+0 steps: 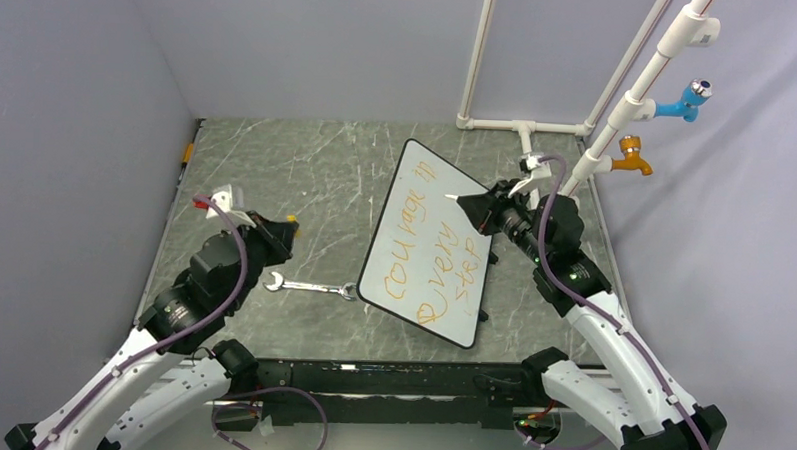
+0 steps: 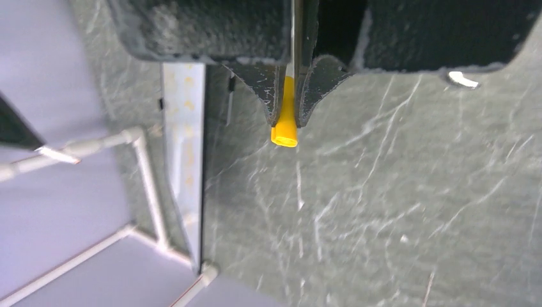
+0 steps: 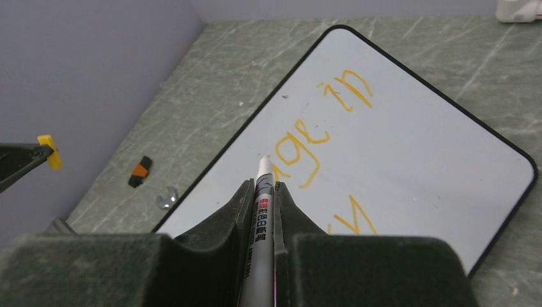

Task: Write a sentence on the whiteboard
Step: Insert the whiteboard marker without the cap into the pen cap.

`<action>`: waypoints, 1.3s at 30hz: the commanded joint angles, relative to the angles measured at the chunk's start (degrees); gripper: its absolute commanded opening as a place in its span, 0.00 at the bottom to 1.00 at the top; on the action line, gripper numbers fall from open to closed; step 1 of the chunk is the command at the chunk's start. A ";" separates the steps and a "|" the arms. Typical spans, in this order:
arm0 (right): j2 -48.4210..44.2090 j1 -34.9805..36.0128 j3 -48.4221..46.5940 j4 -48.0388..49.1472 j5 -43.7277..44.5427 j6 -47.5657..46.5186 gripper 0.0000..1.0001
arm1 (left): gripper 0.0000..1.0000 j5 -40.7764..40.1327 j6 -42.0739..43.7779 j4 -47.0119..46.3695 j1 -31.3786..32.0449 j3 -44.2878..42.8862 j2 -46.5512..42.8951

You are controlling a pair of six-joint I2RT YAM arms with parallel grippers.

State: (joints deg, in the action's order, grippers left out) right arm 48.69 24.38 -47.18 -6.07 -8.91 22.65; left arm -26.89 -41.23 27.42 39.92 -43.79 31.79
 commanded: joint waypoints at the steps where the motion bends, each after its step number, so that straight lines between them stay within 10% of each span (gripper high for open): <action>1: -0.02 -0.26 -2.07 8.61 -5.16 4.27 0.00 | 0.00 -2.38 -3.30 -8.26 -0.30 -3.55 0.82; 25: 1.86 0.56 9.07 50.28 -24.98 10.12 0.00 | 0.00 10.00 -32.88 -42.86 -0.61 -3.20 13.50; 39: 6.54 7.40 2.88 49.09 -22.15 1.46 0.00 | 0.00 15.48 -50.05 -48.95 -0.46 -3.02 21.14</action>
State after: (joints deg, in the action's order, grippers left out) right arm 55.11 28.75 -39.81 41.63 -31.99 29.65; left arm -14.02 -83.48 -16.19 39.55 -46.61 51.59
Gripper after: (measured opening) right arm 0.135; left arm 0.033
